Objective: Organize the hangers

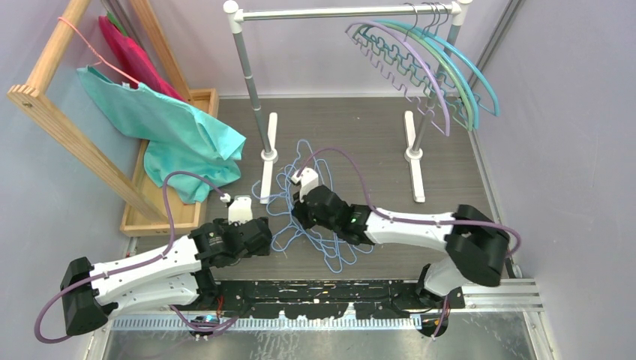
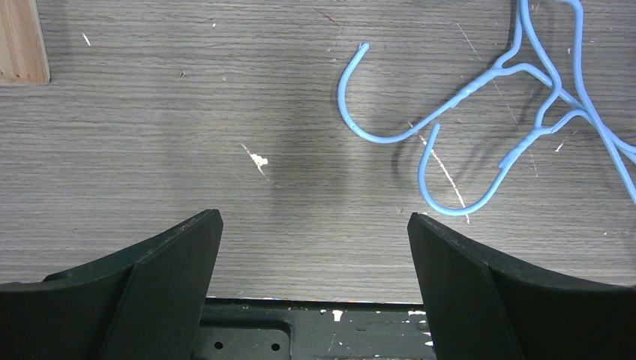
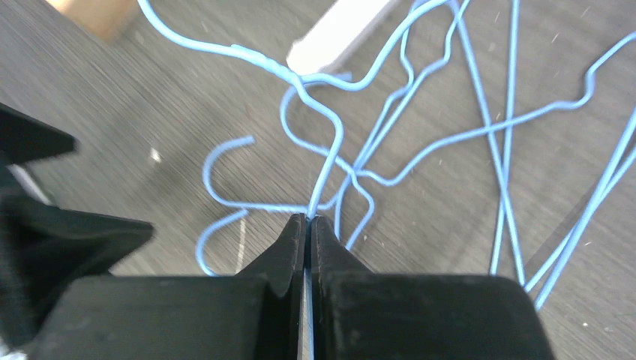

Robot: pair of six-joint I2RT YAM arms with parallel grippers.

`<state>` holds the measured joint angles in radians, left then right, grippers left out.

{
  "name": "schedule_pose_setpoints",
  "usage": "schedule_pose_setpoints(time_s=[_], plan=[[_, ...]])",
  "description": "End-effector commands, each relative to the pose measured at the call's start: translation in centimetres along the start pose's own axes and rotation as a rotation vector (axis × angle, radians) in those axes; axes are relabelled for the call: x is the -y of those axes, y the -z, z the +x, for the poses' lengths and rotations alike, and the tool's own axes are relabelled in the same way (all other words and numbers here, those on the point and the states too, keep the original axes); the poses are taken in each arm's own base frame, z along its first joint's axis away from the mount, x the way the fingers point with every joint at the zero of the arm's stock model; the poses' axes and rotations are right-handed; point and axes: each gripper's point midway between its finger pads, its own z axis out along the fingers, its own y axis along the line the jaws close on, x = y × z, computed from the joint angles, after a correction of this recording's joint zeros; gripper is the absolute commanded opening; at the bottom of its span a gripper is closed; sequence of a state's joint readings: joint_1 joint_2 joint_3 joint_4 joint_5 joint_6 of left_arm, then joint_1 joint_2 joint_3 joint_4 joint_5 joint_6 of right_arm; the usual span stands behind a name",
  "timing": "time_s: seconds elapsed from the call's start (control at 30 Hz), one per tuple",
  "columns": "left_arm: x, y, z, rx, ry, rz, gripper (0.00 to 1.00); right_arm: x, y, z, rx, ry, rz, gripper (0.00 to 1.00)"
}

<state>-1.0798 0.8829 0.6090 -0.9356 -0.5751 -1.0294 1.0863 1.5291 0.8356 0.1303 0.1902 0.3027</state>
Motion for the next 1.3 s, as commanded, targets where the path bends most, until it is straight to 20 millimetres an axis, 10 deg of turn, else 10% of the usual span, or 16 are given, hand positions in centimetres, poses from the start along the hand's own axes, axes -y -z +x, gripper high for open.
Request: schedule_pose_setpoints(time_s=[0.0, 0.33, 0.63, 0.97, 1.27], plan=[[-0.1, 0.2, -0.9, 0.036, 0.026, 0.002, 0.98, -0.5, 3.8, -8.6, 0.271, -0.116, 0.003, 0.01], [0.0, 0.6, -1.2, 0.041, 0.029, 0.007, 0.98, 3.1, 9.8, -23.9, 0.651, -0.355, -0.117, 0.01], [-0.2, 0.3, -1.3, 0.045, 0.007, -0.019, 0.98, -2.7, 13.6, -35.7, 0.791, -0.32, -0.515, 0.01], [-0.1, 0.1, -1.3, 0.05, -0.005, -0.02, 0.98, -4.1, 14.5, -39.9, 0.882, -0.34, -0.622, 0.01], [-0.2, 0.3, -1.4, 0.056, 0.005, -0.01, 0.98, -2.4, 10.9, -42.6, 0.946, -0.43, -0.578, 0.01]])
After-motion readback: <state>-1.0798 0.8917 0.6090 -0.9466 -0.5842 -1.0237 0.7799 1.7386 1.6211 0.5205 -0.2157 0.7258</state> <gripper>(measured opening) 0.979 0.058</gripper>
